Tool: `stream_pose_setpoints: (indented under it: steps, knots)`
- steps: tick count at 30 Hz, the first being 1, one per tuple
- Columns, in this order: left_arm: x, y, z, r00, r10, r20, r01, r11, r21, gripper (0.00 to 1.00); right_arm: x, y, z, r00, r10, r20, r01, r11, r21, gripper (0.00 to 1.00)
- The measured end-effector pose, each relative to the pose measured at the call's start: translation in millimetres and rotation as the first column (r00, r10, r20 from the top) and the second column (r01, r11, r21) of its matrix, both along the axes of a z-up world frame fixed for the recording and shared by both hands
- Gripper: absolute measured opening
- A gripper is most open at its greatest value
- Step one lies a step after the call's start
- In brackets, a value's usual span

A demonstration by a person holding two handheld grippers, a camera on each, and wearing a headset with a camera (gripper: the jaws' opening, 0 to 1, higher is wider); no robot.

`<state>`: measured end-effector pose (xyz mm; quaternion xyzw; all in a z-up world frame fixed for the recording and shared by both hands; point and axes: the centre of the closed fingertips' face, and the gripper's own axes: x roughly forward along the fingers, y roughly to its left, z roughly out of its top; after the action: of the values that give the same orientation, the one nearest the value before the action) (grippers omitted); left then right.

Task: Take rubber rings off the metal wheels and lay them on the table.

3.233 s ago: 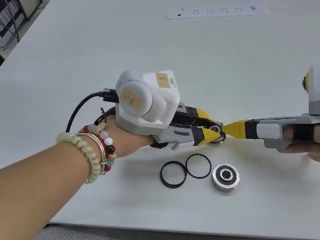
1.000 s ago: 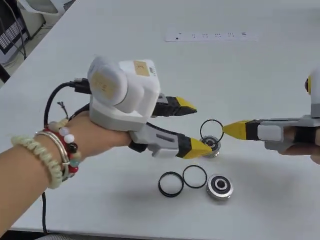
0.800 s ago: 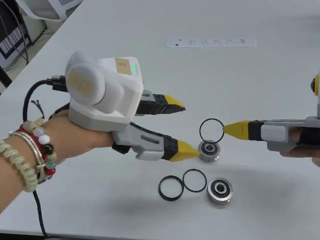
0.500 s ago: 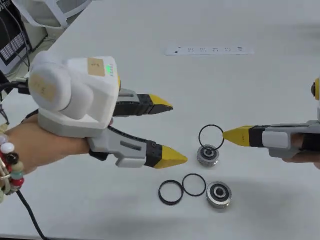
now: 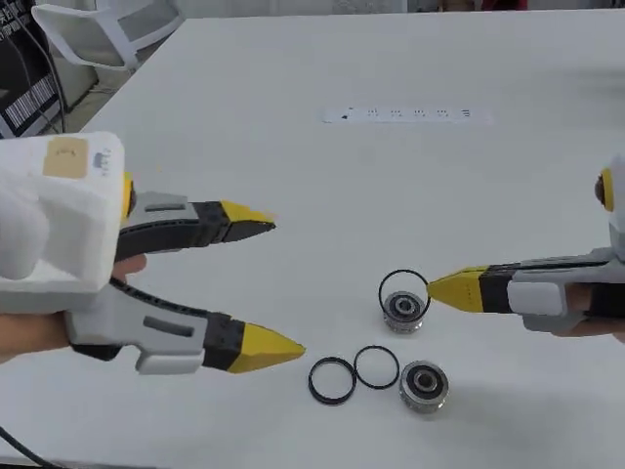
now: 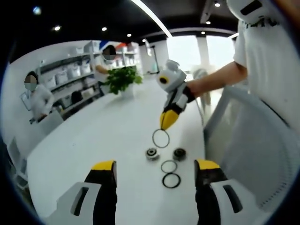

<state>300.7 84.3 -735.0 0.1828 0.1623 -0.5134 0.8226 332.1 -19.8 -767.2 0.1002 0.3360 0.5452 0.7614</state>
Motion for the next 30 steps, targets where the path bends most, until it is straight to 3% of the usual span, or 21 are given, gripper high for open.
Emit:
stream_pose_setpoints:
  steps: [6, 13, 17, 22, 27, 30]
  knots:
    - [-9.8, 21.5, -2.7, 0.998, 0.058, 0.000, -0.058, 0.998, -0.001, 0.74, -7.2, 2.5, -0.6, 1.000, 0.029, 0.001, -0.029, 0.999, -0.019, 0.00]
    - [-21.5, 36.8, -11.5, 0.992, 0.124, -0.028, -0.124, 0.992, -0.015, 0.80, -13.8, 10.1, -5.7, 0.997, 0.074, 0.001, -0.074, 0.996, -0.050, 0.00]
    - [-31.9, 42.1, -18.6, 0.987, 0.150, -0.056, -0.152, 0.988, -0.024, 0.82, -16.1, 15.4, -12.2, 0.995, 0.099, -0.001, -0.098, 0.993, -0.071, 0.00]
    - [-36.6, 46.2, -23.5, 0.978, 0.186, -0.091, -0.191, 0.981, -0.039, 0.85, -17.0, 20.3, -25.2, 0.992, 0.127, -0.018, -0.128, 0.986, -0.103, 0.00]
    - [-38.9, 46.2, -23.3, 0.975, 0.197, -0.105, -0.204, 0.977, -0.057, 0.87, -18.8, 20.7, -41.8, 0.988, 0.152, -0.038, -0.156, 0.976, -0.151, 0.00]
    - [-39.7, 47.3, -27.2, 0.973, 0.201, -0.111, -0.207, 0.977, -0.046, 0.87, -18.5, 21.3, -48.2, 0.986, 0.160, -0.052, -0.166, 0.973, -0.162, 0.00]
